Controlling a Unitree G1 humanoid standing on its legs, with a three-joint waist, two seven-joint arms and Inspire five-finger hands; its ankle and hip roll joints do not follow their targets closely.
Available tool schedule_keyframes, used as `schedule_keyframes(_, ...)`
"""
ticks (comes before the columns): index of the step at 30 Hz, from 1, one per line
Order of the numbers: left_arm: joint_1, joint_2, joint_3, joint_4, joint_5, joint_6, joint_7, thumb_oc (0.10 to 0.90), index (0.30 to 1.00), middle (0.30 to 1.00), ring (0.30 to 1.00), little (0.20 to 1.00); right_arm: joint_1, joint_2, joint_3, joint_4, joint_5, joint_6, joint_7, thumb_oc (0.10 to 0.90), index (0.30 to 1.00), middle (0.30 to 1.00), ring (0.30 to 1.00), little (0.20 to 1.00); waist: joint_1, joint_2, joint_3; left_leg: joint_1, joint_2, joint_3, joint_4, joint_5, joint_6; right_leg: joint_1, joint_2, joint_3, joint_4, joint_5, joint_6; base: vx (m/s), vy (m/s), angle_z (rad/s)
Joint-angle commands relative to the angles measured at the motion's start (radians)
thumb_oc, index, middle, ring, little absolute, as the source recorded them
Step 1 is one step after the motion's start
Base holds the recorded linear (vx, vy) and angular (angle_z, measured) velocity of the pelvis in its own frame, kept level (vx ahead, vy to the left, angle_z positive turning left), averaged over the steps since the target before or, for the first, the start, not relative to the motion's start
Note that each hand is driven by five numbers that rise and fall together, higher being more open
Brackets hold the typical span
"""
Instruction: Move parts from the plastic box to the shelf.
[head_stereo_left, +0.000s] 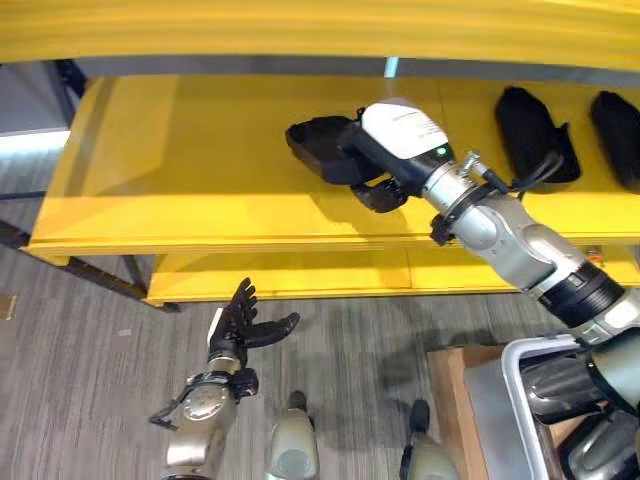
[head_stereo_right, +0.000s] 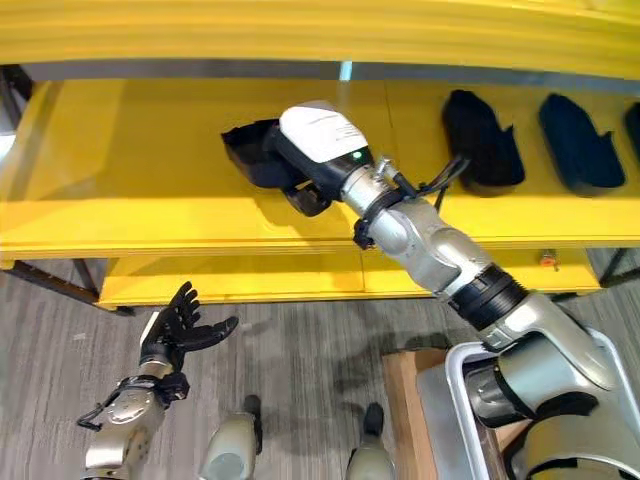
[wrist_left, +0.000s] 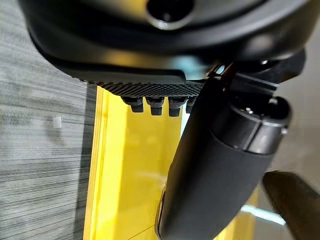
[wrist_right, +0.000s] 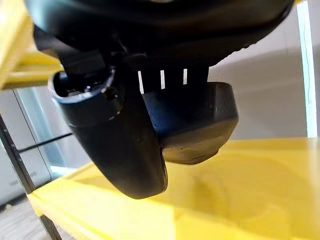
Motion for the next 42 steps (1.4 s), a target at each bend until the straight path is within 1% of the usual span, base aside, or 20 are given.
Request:
schedule_keyframes(1, 0.043, 0.005, -0.036, -0.147, -0.047, -0.079, -0.015, 0.9, 1.0, 1.0, 1.0, 1.0, -0.246, -0.038, -0.057, -0.036, 0.048, -0.01, -0.104, 0.4, 0.3, 0.3, 0.3, 0.3, -0.028, 0.014, 0.004, -0.017, 0.117, -0.063, -0.041, 0.22, -0.042, 0.099, -0.03, -0.027, 0.037, -0.146, 0.054, -0.07, -0.032, 0.04)
schedule_keyframes(2, 0.04, 0.01, -0.038, -0.146, -0.052, -0.079, -0.016, 0.9, 1.0, 1.0, 1.0, 1.0, -0.263, -0.038, -0.04, -0.011, 0.051, -0.008, -0.102, 0.4, 0.3, 0.3, 0.3, 0.3, -0.029, 0.017, 0.022, -0.026, 0.119, -0.066, -0.037, 0.218, -0.042, 0.096, -0.026, -0.026, 0.04, -0.148, 0.053, -0.05, -0.01, 0.07)
schedule_keyframes(3, 0.039, 0.009, -0.038, -0.145, -0.053, -0.079, -0.016, 0.9, 1.0, 1.0, 1.0, 1.0, -0.266, -0.038, -0.037, -0.009, 0.051, -0.009, -0.103, 0.4, 0.3, 0.3, 0.3, 0.3, -0.03, 0.018, 0.024, -0.027, 0.119, -0.067, -0.035, 0.218, -0.042, 0.096, -0.025, -0.027, 0.041, -0.149, 0.053, -0.09, -0.018, 0.02)
schedule_keyframes(4, 0.035, 0.022, -0.048, -0.151, -0.065, -0.078, -0.016, 0.9, 1.0, 1.0, 1.0, 1.0, -0.307, -0.045, 0.005, 0.041, 0.054, -0.001, -0.098, 0.4, 0.3, 0.3, 0.3, 0.3, -0.031, 0.028, 0.065, -0.047, 0.123, -0.081, -0.023, 0.218, -0.046, 0.083, -0.016, -0.02, 0.062, -0.153, 0.053, -0.06, -0.013, -0.01)
schedule_keyframes(5, 0.033, 0.021, -0.047, -0.151, -0.065, -0.078, -0.016, 0.9, 1.0, 1.0, 1.0, 1.0, -0.311, -0.044, 0.008, 0.044, 0.054, -0.002, -0.099, 0.4, 0.3, 0.3, 0.3, 0.3, -0.032, 0.03, 0.067, -0.048, 0.124, -0.082, -0.021, 0.217, -0.046, 0.083, -0.015, -0.02, 0.063, -0.154, 0.052, -0.09, -0.015, -0.02)
schedule_keyframes(6, 0.031, 0.026, -0.052, -0.155, -0.067, -0.08, -0.016, 0.9, 1.0, 1.0, 1.0, 1.0, -0.323, -0.044, 0.018, 0.058, 0.057, -0.002, -0.098, 0.4, 0.3, 0.3, 0.3, 0.3, -0.033, 0.034, 0.083, -0.054, 0.125, -0.087, -0.016, 0.217, -0.047, 0.073, -0.014, -0.017, 0.077, -0.153, 0.053, -0.07, 0.003, 0.04)
schedule_keyframes(7, 0.029, 0.033, -0.055, -0.16, -0.071, -0.079, -0.017, 0.9, 1.0, 1.0, 1.0, 1.0, -0.345, -0.042, 0.041, 0.103, 0.064, 0.002, -0.098, 0.4, 0.3, 0.3, 0.3, 0.3, -0.034, 0.045, 0.106, -0.067, 0.127, -0.093, -0.006, 0.217, -0.046, 0.057, -0.012, -0.011, 0.103, -0.155, 0.054, -0.07, 0.003, 0.08)
schedule_keyframes(8, 0.029, 0.032, -0.055, -0.16, -0.071, -0.079, -0.017, 0.9, 1.0, 1.0, 1.0, 1.0, -0.348, -0.042, 0.044, 0.106, 0.065, 0.001, -0.099, 0.4, 0.3, 0.3, 0.3, 0.3, -0.036, 0.046, 0.107, -0.069, 0.128, -0.094, -0.005, 0.217, -0.046, 0.055, -0.011, -0.011, 0.105, -0.156, 0.054, -0.1, 0.015, 0.1)
schedule_keyframes(9, 0.026, 0.04, -0.056, -0.166, -0.073, -0.078, -0.016, 0.9, 1.0, 1.0, 1.0, 1.0, -0.383, -0.032, 0.075, 0.161, 0.074, 0.008, -0.092, 0.4, 0.3, 0.3, 0.3, 0.3, -0.04, 0.057, 0.132, -0.083, 0.131, -0.101, 0.009, 0.218, -0.048, 0.032, -0.011, -0.001, 0.14, -0.154, 0.058, -0.06, 0.01, 0.07)
schedule_keyframes(10, 0.026, 0.039, -0.055, -0.167, -0.073, -0.078, -0.016, 0.9, 1.0, 1.0, 1.0, 1.0, -0.386, -0.031, 0.078, 0.163, 0.075, 0.007, -0.093, 0.4, 0.3, 0.3, 0.3, 0.3, -0.041, 0.058, 0.132, -0.084, 0.132, -0.101, 0.011, 0.217, -0.048, 0.03, -0.011, -0.001, 0.142, -0.155, 0.058, -0.07, 0.011, 0.03)
schedule_keyframes(12, 0.03, 0.048, -0.053, -0.173, -0.072, -0.077, -0.014, 0.9, 1.0, 1.0, 1.0, 1.0, -0.398, -0.017, 0.102, 0.241, 0.091, 0.013, -0.09, 0.4, 0.3, 0.3, 0.3, 0.3, -0.05, 0.07, 0.133, -0.121, 0.135, -0.114, 0.025, 0.218, -0.047, -0.022, -0.007, 0.012, 0.189, -0.154, 0.063, -0.03, 0.006, -0.07)
schedule_keyframes(14, 0.035, 0.051, -0.049, -0.177, -0.073, -0.076, -0.013, 0.9, 1.0, 1.0, 1.0, 1.0, -0.406, -0.012, 0.114, 0.271, 0.096, 0.015, -0.088, 0.4, 0.3, 0.3, 0.3, 0.3, -0.053, 0.074, 0.133, -0.139, 0.137, -0.119, 0.032, 0.22, -0.049, -0.043, -0.006, 0.016, 0.207, -0.153, 0.065, -0.05, -0.001, -0.03)
schedule_keyframes(15, 0.04, 0.055, -0.046, -0.186, -0.076, -0.077, -0.012, 0.9, 1.0, 1.0, 1.0, 1.0, -0.417, -0.002, 0.132, 0.328, 0.106, 0.021, -0.087, 0.4, 0.3, 0.3, 0.3, 0.3, -0.056, 0.082, 0.133, -0.171, 0.141, -0.128, 0.049, 0.22, -0.048, -0.083, -0.002, 0.024, 0.244, -0.153, 0.069, -0.06, -0.007, 0.06)
schedule_keyframes(18, 0.044, 0.059, -0.045, -0.188, -0.078, -0.076, -0.01, 0.9, 1.0, 1.0, 1.0, 1.0, -0.432, 0.006, 0.144, 0.359, 0.114, 0.026, -0.088, 0.4, 0.3, 0.3, 0.3, 0.3, -0.06, 0.089, 0.133, -0.192, 0.141, -0.136, 0.062, 0.221, -0.049, -0.11, 0.001, 0.03, 0.273, -0.153, 0.071, -0.03, -0.002, 0.09)
schedule_keyframes(22, 0.053, 0.061, -0.047, -0.196, -0.083, -0.076, -0.009, 0.9, 1.0, 1.0, 1.0, 1.0, -0.458, 0.026, 0.151, 0.44, 0.131, 0.032, -0.098, 0.4, 0.3, 0.3, 0.3, 0.3, -0.064, 0.105, 0.133, -0.234, 0.145, -0.154, 0.086, 0.224, -0.045, -0.164, 0.004, 0.044, 0.335, -0.151, 0.081, 0.0, -0.001, 0.02)
schedule_keyframes(29, 0.048, 0.058, -0.053, -0.201, -0.089, -0.076, -0.012, 0.9, 1.0, 1.0, 1.0, 1.0, -0.503, 0.048, 0.14, 0.502, 0.148, 0.035, -0.123, 0.4, 0.3, 0.3, 0.3, 0.3, -0.07, 0.114, 0.133, -0.256, 0.149, -0.166, 0.099, 0.229, -0.044, -0.196, 0.002, 0.051, 0.382, -0.151, 0.088, 0.0, -0.003, 0.03)
schedule_keyframes(31, 0.047, 0.059, -0.054, -0.202, -0.09, -0.076, -0.013, 0.9, 1.0, 1.0, 1.0, 1.0, -0.537, 0.053, 0.156, 0.519, 0.151, 0.037, -0.13, 0.4, 0.3, 0.3, 0.3, 0.3, -0.07, 0.119, 0.133, -0.261, 0.149, -0.168, 0.103, 0.228, -0.043, -0.203, 0.003, 0.055, 0.392, -0.152, 0.09, 0.0, 0.0, 0.0)
schedule_keyframes(34, 0.049, 0.059, -0.05, -0.203, -0.096, -0.078, -0.009, 0.9, 1.0, 1.0, 1.0, 1.0, -0.605, 0.073, 0.179, 0.552, 0.162, 0.038, -0.149, 0.4, 0.3, 0.3, 0.3, 0.3, -0.069, 0.123, 0.133, -0.262, 0.15, -0.173, 0.103, 0.231, -0.044, -0.204, 0.001, 0.06, 0.404, -0.151, 0.094, 0.0, 0.0, 0.0)
schedule_keyframes(38, 0.049, 0.058, -0.048, -0.199, -0.101, -0.081, -0.008, 0.9, 1.0, 1.0, 1.0, 1.0, -0.655, 0.082, 0.197, 0.575, 0.171, 0.038, -0.164, 0.4, 0.3, 0.3, 0.3, 0.3, -0.072, 0.126, 0.133, -0.263, 0.151, -0.174, 0.102, 0.231, -0.044, -0.203, 0.0, 0.062, 0.411, -0.151, 0.094, 0.0, 0.0, 0.0)
schedule_keyframes(42, 0.044, 0.054, -0.044, -0.192, -0.106, -0.082, -0.001, 0.9, 1.0, 1.0, 1.0, 1.0, -0.702, 0.082, 0.195, 0.561, 0.18, 0.04, -0.192, 0.4, 0.3, 0.3, 0.3, 0.3, -0.074, 0.127, 0.133, -0.247, 0.151, -0.172, 0.097, 0.232, -0.043, -0.189, -0.002, 0.066, 0.418, -0.151, 0.094, 0.01, 0.005, 0.02)
